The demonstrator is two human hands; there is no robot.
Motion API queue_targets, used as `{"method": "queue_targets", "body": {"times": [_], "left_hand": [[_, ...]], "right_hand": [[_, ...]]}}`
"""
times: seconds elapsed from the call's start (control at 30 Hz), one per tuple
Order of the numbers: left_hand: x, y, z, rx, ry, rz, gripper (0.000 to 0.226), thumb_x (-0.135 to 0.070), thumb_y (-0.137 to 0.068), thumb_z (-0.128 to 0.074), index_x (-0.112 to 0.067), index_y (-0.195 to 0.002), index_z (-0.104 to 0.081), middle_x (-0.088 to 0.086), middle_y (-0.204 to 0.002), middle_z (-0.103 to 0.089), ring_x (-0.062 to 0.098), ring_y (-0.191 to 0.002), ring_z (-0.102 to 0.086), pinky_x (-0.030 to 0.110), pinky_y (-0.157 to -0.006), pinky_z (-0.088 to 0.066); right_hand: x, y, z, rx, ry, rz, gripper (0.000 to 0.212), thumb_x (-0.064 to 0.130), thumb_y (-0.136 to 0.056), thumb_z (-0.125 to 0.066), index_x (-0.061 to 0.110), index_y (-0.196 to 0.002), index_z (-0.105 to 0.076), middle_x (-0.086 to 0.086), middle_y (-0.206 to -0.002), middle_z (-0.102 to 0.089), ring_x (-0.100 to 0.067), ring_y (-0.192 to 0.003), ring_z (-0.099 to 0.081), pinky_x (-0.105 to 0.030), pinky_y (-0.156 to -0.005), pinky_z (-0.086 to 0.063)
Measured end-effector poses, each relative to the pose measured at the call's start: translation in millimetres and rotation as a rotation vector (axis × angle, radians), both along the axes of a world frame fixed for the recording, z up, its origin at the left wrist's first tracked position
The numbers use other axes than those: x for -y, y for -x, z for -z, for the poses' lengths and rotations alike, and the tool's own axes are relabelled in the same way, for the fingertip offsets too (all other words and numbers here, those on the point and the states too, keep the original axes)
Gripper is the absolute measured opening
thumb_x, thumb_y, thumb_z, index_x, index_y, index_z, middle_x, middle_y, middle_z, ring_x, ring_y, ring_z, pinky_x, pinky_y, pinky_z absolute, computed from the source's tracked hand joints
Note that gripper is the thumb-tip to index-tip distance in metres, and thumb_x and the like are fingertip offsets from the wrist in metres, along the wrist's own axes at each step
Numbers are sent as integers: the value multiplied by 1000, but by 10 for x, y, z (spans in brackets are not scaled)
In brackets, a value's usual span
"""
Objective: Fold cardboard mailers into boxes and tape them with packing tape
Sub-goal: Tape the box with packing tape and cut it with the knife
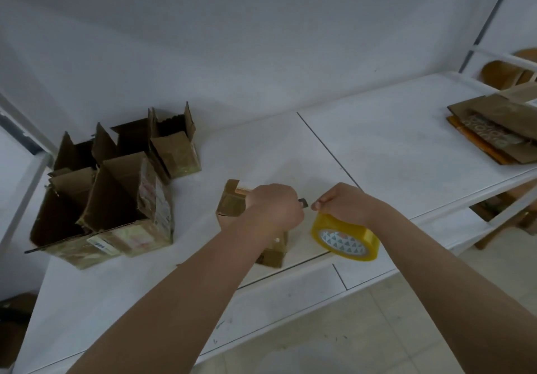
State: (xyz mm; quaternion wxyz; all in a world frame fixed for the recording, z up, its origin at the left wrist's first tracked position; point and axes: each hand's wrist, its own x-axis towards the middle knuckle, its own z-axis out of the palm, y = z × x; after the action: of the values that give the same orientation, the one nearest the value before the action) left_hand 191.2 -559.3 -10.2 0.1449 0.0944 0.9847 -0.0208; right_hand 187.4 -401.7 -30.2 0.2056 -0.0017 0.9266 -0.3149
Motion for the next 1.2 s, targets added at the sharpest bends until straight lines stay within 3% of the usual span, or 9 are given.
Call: {"method": "queue_targets", "body": {"times": [0.13, 0.23, 0.37, 0.53, 0.67, 0.8, 0.9, 1.03, 1.2], "left_hand": [[-43, -13, 7, -68, 82, 24, 28, -28, -98, -38, -16, -78, -55, -2, -76, -53, 16, -68, -51, 26, -52, -31], [243, 18, 9, -3, -280, 79, 36, -33, -103, -33, -17, -89, -62, -7, -79, -55, 12, -75, -52, 25, -58, -35], [463, -14, 94, 7, -781, -220, 35, -32, -103, -39, -18, -77, -58, -4, -71, -65, 9, -59, -59, 24, -61, -45], [158, -52, 245, -238, -404, -371, 41, -57, -91, -49, -16, -93, -51, -1, -78, -58, 20, -73, -58, 30, -56, -38], [-44, -133, 286, -299, -206, -319, 26, -28, -94, -57, -14, -109, -42, 5, -104, -61, 27, -93, -64, 32, -58, -40], [31, -121, 244, -272, -224, -221, 26, -21, -94, -59, -14, -108, -39, 5, -100, -59, 28, -92, -64, 33, -60, -41], [302, -71, 179, -187, -279, 66, 32, -24, -89, -65, -18, -97, -35, -1, -87, -52, 22, -83, -57, 32, -60, -42], [798, 23, 65, -49, -299, 351, 40, -24, -79, -76, -26, -84, -36, -13, -77, -44, 5, -70, -44, 25, -57, -34], [987, -1, 117, 7, -583, 216, 38, -34, -73, -82, -27, -93, -50, -12, -68, -52, 2, -60, -48, 21, -59, -40]], "right_hand": [[59, -41, 14, -77, -96, 60, 20, 37, -87, -58, 26, -88, -74, 3, -86, -69, -14, -76, -63, -26, -67, -46], [-32, -66, -16, -17, -41, 123, 22, 36, -86, -59, 20, -88, -73, -5, -87, -71, -22, -81, -67, -38, -85, -53], [-68, -108, -9, 11, -73, 124, 26, 37, -88, -57, 17, -94, -73, -6, -90, -72, -21, -82, -67, -34, -85, -50], [-56, -74, -43, 20, -66, 143, 29, 33, -87, -57, 13, -101, -73, -10, -96, -72, -25, -87, -68, -41, -91, -52], [-42, -93, -46, 11, -74, 149, 27, 33, -86, -58, 16, -100, -73, -8, -98, -71, -24, -88, -67, -42, -92, -52], [-62, -133, -25, -4, -55, 127, 30, 36, -87, -58, 13, -98, -72, -12, -93, -72, -27, -84, -68, -42, -90, -53], [-131, -152, -54, -4, 49, 108, 36, 36, -88, -62, 2, -95, -69, -18, -87, -71, -32, -86, -69, -41, -86, -53], [-150, -169, -198, 32, 144, 59, 28, 38, -87, -65, 15, -98, -75, -12, -96, -72, -28, -89, -69, -44, -92, -53], [11, -198, -358, 60, 252, -5, 19, 36, -89, -65, 28, -103, -76, -1, -110, -70, -19, -97, -66, -39, -95, -51]]}}
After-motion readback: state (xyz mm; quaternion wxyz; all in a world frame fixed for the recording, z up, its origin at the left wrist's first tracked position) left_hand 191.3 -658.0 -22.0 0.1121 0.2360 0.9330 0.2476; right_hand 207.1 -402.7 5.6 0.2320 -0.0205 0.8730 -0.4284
